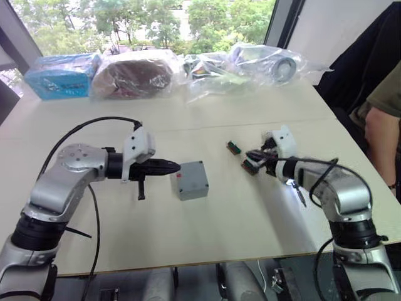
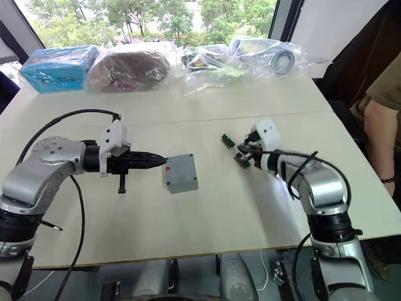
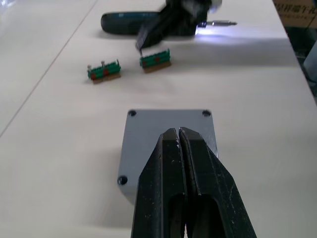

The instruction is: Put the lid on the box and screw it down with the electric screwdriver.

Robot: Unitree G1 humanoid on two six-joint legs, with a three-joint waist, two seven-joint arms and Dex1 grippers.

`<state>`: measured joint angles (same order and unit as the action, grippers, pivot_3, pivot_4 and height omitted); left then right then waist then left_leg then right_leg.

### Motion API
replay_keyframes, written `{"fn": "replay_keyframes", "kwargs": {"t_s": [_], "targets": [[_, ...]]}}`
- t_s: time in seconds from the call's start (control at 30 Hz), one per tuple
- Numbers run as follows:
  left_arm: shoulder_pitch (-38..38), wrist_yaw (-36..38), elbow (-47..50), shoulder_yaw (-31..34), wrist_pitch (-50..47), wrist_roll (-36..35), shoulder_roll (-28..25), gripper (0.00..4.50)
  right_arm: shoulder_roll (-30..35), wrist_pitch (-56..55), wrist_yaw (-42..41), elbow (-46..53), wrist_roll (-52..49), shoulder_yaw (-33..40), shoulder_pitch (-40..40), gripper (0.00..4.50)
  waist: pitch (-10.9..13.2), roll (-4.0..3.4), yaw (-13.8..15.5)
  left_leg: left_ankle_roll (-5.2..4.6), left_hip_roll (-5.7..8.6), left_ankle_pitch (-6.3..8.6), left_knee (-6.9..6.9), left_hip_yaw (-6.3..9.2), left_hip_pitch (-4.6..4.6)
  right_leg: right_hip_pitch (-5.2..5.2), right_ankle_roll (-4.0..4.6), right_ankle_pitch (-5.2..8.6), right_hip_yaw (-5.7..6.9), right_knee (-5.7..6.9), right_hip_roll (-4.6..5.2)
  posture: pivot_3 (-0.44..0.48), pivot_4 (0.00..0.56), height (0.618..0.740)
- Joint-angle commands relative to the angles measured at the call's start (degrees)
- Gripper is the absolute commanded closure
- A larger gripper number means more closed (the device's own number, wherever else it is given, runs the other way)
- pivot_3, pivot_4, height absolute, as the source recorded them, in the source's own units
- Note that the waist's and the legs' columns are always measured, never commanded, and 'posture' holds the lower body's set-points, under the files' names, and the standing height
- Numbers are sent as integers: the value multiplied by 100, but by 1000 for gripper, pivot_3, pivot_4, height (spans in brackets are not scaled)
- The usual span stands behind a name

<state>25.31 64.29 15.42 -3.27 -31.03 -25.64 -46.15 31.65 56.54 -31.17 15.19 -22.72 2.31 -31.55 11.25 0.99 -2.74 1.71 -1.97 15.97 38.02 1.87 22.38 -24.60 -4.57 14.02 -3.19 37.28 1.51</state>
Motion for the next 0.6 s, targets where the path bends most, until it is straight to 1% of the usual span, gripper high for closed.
{"fn": "replay_keyframes", "kwargs": {"t_s": [0.03,0.13,0.27,0.4,0.6], "targets": [[21,-14,-154,165,211,138,-132,4500,-33,286,-285,602,-416,-237,-414,4444,0,1,16,0,0,0,0,3,0,0,0,0,3,2,0,0,150,740],[22,1,-271,189,251,167,-160,4500,-386,521,-331,751,-585,-764,-730,4444,-1,0,9,0,-1,0,-1,5,1,0,0,0,5,1,-1,0,150,740],[16,-50,-240,217,213,128,-172,4500,-616,473,-331,700,-499,-1253,-798,4444,0,0,35,0,-1,0,-1,1,3,0,0,0,3,-2,2,0,150,740],[-55,-112,-61,248,115,65,-180,4500,-679,348,-352,581,-431,-1493,-785,4444,-1,1,35,0,4,0,0,-4,10,0,0,0,3,-11,12,0,150,740],[-138,-188,171,274,-29,-13,-153,4500,-645,166,-403,367,-313,-1597,-759,4444,-1,1,21,0,1,0,0,2,6,0,-1,0,5,-4,5,0,150,740]]}}
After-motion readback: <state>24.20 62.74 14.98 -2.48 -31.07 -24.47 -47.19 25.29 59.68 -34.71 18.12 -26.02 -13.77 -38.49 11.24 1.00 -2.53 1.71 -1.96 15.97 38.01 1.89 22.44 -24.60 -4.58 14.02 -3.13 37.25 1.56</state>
